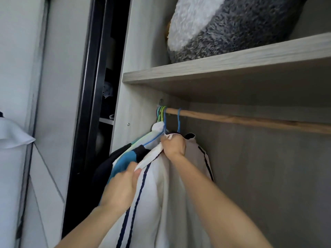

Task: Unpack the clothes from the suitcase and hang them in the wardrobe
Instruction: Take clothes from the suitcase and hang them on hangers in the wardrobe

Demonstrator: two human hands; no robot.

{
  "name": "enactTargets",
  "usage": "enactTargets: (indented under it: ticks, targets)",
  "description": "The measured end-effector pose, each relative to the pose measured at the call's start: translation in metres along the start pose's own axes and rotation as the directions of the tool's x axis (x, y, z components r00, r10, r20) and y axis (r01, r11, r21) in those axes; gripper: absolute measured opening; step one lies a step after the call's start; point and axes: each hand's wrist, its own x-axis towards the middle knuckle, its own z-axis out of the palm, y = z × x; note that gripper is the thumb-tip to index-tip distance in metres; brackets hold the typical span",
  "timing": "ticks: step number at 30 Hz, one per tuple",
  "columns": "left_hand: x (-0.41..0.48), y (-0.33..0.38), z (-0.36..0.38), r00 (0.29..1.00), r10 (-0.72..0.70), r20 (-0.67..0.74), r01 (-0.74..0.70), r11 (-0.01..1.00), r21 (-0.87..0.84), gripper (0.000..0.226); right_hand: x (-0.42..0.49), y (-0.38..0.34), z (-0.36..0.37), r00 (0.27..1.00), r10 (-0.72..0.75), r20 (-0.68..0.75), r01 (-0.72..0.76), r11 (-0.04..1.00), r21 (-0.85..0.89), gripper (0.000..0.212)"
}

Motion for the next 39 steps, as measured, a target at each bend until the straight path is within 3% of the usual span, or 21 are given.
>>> enactTargets:
  ticks: [4, 6, 7, 9, 11, 13, 14, 16, 17, 19, 21, 22, 25, 27, 28, 30, 31, 35, 39]
  targets:
    - [0.001, -0.035, 0.005, 0.990, -0.108, -0.092, 0.104, 0.994, -0.040, 0.022, 0.002, 0.013, 0.014, 0.979, -0.044, 0.200, 0.007, 0.983, 0.183, 0.040]
    - [0.000, -0.047, 0.012, 0.978, -0.125, -0.166, 0.104, 0.986, -0.131, 0.024, 0.003, 0.024, 0.003, 0.964, -0.031, 0.263, -0.052, 0.952, 0.302, 0.032]
    - [0.000, -0.050, 0.015, 0.970, -0.134, -0.203, 0.096, 0.978, -0.186, 0.026, 0.006, 0.030, -0.003, 0.977, -0.030, 0.212, -0.053, 0.925, 0.376, 0.025]
    - [0.000, -0.054, 0.018, 0.960, -0.183, -0.213, 0.109, 0.941, -0.320, 0.034, 0.014, 0.041, -0.016, 0.999, -0.038, -0.034, 0.049, 0.914, 0.402, 0.018]
    - [-0.002, -0.051, 0.015, 0.947, -0.290, -0.141, 0.176, 0.830, -0.529, 0.043, 0.019, 0.046, -0.023, 0.981, -0.100, -0.165, 0.132, 0.971, 0.198, 0.016]
    - [-0.005, -0.046, 0.009, 0.888, -0.457, 0.046, 0.368, 0.649, -0.666, 0.051, 0.021, 0.048, -0.021, 0.979, -0.182, -0.095, 0.184, 0.983, 0.014, 0.026]
    - [-0.006, -0.045, 0.008, 0.829, -0.536, 0.156, 0.495, 0.578, -0.649, 0.053, 0.023, 0.049, -0.020, 0.977, -0.209, -0.048, 0.208, 0.978, -0.026, 0.027]
    - [-0.008, -0.047, 0.011, 0.752, -0.595, 0.284, 0.635, 0.537, -0.555, 0.055, 0.022, 0.050, -0.018, 0.970, -0.244, 0.010, 0.244, 0.968, -0.058, 0.028]
    - [-0.010, -0.050, 0.015, 0.764, -0.594, 0.253, 0.621, 0.569, -0.538, 0.058, 0.022, 0.052, -0.016, 0.967, -0.251, 0.029, 0.253, 0.965, -0.075, 0.029]
    - [-0.017, -0.057, 0.020, 0.829, -0.558, 0.023, 0.477, 0.685, -0.551, 0.058, 0.021, 0.058, -0.011, 0.972, -0.230, 0.045, 0.233, 0.969, -0.076, 0.034]
    - [-0.029, -0.051, 0.020, 0.874, -0.437, -0.212, 0.277, 0.807, -0.521, 0.040, 0.017, 0.060, -0.008, 0.978, -0.203, 0.050, 0.204, 0.979, -0.023, 0.040]
    - [-0.035, -0.046, 0.019, 0.906, -0.343, -0.248, 0.180, 0.842, -0.508, 0.027, 0.016, 0.061, -0.006, 0.980, -0.193, 0.055, 0.193, 0.981, -0.001, 0.043]
    - [-0.044, -0.045, 0.020, 0.967, -0.136, -0.213, 0.056, 0.938, -0.343, 0.030, 0.010, 0.059, -0.002, 0.984, -0.161, 0.081, 0.161, 0.987, 0.003, 0.057]
    - [-0.042, -0.061, 0.017, 0.963, -0.126, -0.238, 0.058, 0.960, -0.274, 0.019, 0.004, 0.059, -0.002, 0.987, -0.127, 0.099, 0.128, 0.992, -0.001, 0.065]
    - [-0.043, -0.066, 0.012, 0.961, -0.177, -0.214, 0.089, 0.926, -0.367, 0.016, -0.001, 0.059, -0.001, 0.986, -0.120, 0.116, 0.122, 0.992, -0.015, 0.068]
    - [-0.043, -0.065, 0.003, 0.946, -0.322, -0.028, 0.232, 0.737, -0.635, 0.019, -0.012, 0.059, -0.002, 0.979, -0.119, 0.167, 0.136, 0.986, -0.096, 0.066]
    - [-0.043, -0.063, 0.001, 0.930, -0.364, 0.041, 0.293, 0.672, -0.680, 0.021, -0.019, 0.059, -0.002, 0.974, -0.128, 0.189, 0.155, 0.979, -0.134, 0.063]
    - [-0.040, -0.061, 0.003, 0.933, -0.355, -0.058, 0.291, 0.840, -0.457, 0.018, -0.053, 0.056, -0.002, 0.966, -0.176, 0.188, 0.213, 0.955, -0.205, 0.069]
    - [-0.088, -0.082, -0.001, 0.930, -0.364, 0.044, 0.355, 0.863, -0.359, 0.019, -0.115, 0.048, 0.010, 0.942, -0.208, 0.264, 0.270, 0.937, -0.224, 0.066]
